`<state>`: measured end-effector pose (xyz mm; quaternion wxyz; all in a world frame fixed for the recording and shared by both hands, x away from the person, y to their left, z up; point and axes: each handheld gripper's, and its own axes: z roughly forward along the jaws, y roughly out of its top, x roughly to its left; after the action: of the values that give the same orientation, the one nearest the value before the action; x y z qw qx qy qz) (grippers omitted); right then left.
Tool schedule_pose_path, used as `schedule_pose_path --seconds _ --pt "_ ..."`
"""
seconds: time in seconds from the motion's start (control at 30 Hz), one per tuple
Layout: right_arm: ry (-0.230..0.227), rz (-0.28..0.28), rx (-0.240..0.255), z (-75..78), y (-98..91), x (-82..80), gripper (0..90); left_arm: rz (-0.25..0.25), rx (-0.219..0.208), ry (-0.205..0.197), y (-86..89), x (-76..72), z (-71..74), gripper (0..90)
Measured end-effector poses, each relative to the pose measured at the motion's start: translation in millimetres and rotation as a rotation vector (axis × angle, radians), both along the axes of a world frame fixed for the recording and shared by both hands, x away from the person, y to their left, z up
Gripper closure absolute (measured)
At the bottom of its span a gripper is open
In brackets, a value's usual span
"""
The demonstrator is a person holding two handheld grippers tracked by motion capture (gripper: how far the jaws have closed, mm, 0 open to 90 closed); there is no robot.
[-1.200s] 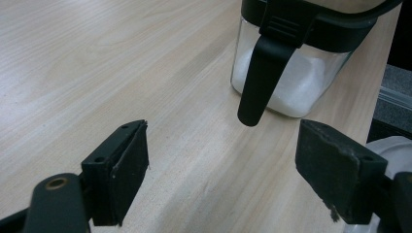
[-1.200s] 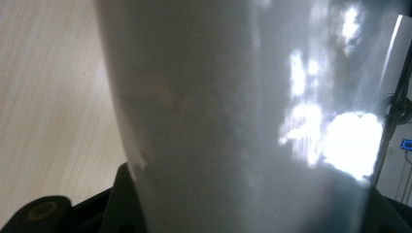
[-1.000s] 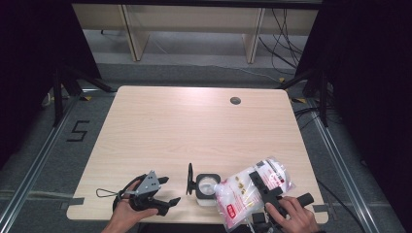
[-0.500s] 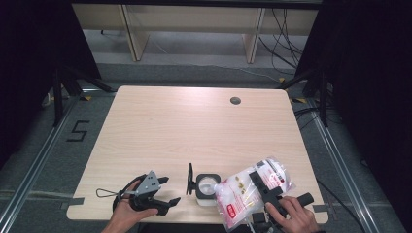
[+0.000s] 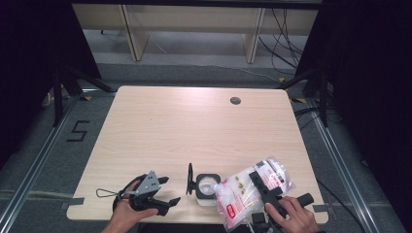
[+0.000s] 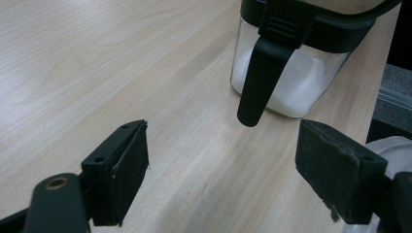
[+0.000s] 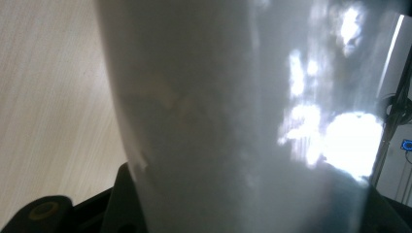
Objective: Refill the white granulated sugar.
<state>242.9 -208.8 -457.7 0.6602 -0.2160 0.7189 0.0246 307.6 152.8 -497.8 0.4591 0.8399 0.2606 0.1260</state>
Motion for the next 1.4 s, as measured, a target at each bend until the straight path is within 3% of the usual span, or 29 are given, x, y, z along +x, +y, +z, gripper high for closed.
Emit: schedule_pose_path --seconds 0.13,0.2,0.27,0.3,0.37,0.4,0.47,0.53,0.67,0.7,0.83,0.87,1.03,1.2,1.27,1.4 --pt "-0.026 0.026 -0.028 2.6 1.8 0.2 53.5 -0.004 0.007 0.0 0.4 0.5 0.3 19.3" --pt "-0.029 0.028 -0.028 2.8 2.0 0.0 53.5 0.005 -0.016 0.006 -1.2 -0.5 -0.6 19.3" --pt "-0.013 0.012 -0.006 0.9 1.1 0.0 53.5 0.003 -0.009 0.003 -0.7 -0.1 -0.4 19.3" --pt "-0.027 0.026 -0.029 3.0 2.0 0.0 53.5 -0.003 -0.001 0.003 0.1 0.2 0.2 19.3" --pt "-0.009 0.013 -0.004 0.7 0.8 0.0 53.5 0.0 0.0 0.0 0.0 0.0 0.0 19.3" --pt "-0.023 0.028 -0.027 3.0 1.8 0.4 53.6 0.001 0.001 0.0 0.0 0.0 0.0 19.3" --pt "-0.024 0.027 -0.027 2.8 1.7 0.3 53.5 -0.002 -0.001 0.002 0.0 0.3 0.1 19.3" --pt "-0.009 0.012 -0.003 0.4 0.6 -0.2 53.6 0.006 -0.013 0.01 -1.1 -0.9 -0.9 19.3" --pt "-0.025 0.028 -0.027 2.9 1.7 0.2 53.6 0.016 -0.038 0.02 -2.6 -0.8 -2.4 19.3" --pt "-0.009 0.011 -0.004 0.5 0.6 -0.2 53.6 -0.001 -0.025 0.002 -1.8 0.3 -1.8 19.3" --pt "-0.032 0.034 -0.055 5.0 2.0 0.9 53.6 0.017 -0.02 0.018 -1.3 -0.9 -1.0 19.3" --pt "-0.015 0.017 -0.032 2.7 0.9 0.5 53.6 -0.007 0.002 0.002 0.4 0.9 0.2 19.3" --pt "-0.017 0.015 -0.024 2.6 1.4 -0.5 53.6 0.019 -0.021 0.021 -1.7 -0.9 -1.3 19.3" --pt "-0.019 0.015 -0.026 2.8 1.6 -0.5 53.7 0.009 -0.005 0.027 -0.6 -0.4 -0.8 19.3" --pt "-0.02 0.014 -0.029 2.7 1.5 -0.8 53.7 0.018 -0.026 0.02 -1.9 -0.8 -1.8 19.3" --pt "-0.025 0.021 -0.038 3.4 2.1 -0.3 53.7 0.012 -0.004 0.023 -0.8 -0.4 -0.8 19.3"
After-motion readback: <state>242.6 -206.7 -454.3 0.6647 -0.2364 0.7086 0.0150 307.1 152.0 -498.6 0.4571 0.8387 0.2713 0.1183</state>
